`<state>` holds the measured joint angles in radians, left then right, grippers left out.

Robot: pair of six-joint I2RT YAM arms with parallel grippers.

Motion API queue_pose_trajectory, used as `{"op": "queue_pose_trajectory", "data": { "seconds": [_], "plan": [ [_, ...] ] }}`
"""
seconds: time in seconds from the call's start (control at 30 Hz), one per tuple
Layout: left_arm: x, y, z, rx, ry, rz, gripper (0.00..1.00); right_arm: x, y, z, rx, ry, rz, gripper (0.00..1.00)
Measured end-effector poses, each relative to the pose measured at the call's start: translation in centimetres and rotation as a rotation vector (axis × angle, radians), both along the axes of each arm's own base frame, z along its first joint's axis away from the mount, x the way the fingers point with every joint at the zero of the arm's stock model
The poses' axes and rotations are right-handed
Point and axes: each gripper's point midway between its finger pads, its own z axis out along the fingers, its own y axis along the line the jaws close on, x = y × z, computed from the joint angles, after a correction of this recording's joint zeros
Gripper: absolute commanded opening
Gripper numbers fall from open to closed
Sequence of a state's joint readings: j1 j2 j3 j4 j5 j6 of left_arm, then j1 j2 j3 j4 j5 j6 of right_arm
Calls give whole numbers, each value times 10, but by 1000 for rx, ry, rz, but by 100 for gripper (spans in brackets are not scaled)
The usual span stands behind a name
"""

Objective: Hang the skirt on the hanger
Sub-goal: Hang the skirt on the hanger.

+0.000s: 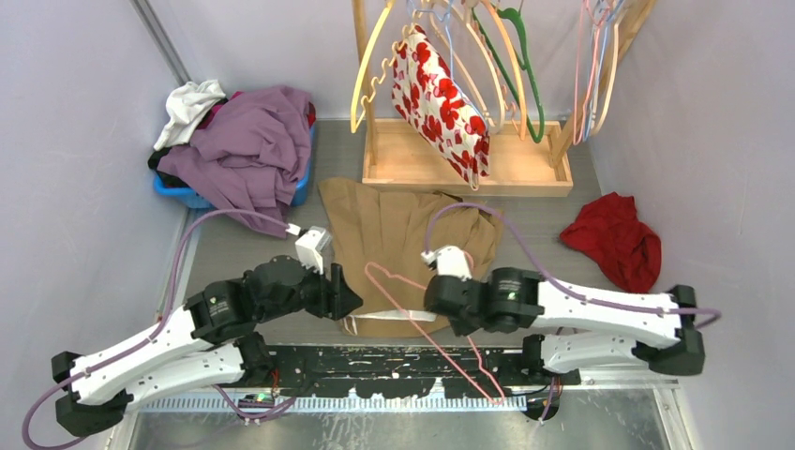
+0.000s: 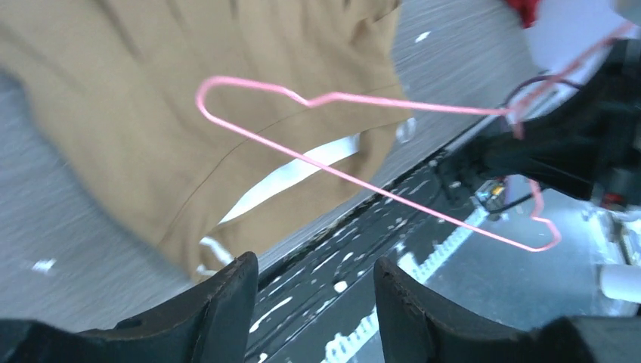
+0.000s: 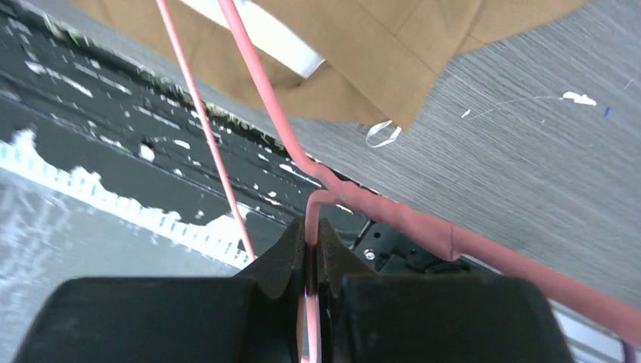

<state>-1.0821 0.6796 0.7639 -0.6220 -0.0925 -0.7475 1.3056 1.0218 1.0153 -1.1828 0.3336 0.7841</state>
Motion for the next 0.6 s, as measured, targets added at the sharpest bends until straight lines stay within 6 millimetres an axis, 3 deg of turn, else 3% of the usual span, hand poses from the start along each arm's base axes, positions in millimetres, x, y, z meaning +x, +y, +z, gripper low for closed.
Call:
{"op": "queue_pose_trajectory", "data": {
  "seconds": [0.1,0.27,0.43,0.6],
  "plan": [
    [-2,21,-24,59,40,69,57,-13,10,-5,-98,-16,99,1],
    [-9,47,-70,136,115,146,55,-33,6,-12,-210,-51,206,1],
    [-11,54,-87,161,150,190,52,-47,5,-19,-229,-94,241,1],
    [-12,56,-98,170,172,208,48,-50,2,-31,-236,-105,223,1]
  ]
}}
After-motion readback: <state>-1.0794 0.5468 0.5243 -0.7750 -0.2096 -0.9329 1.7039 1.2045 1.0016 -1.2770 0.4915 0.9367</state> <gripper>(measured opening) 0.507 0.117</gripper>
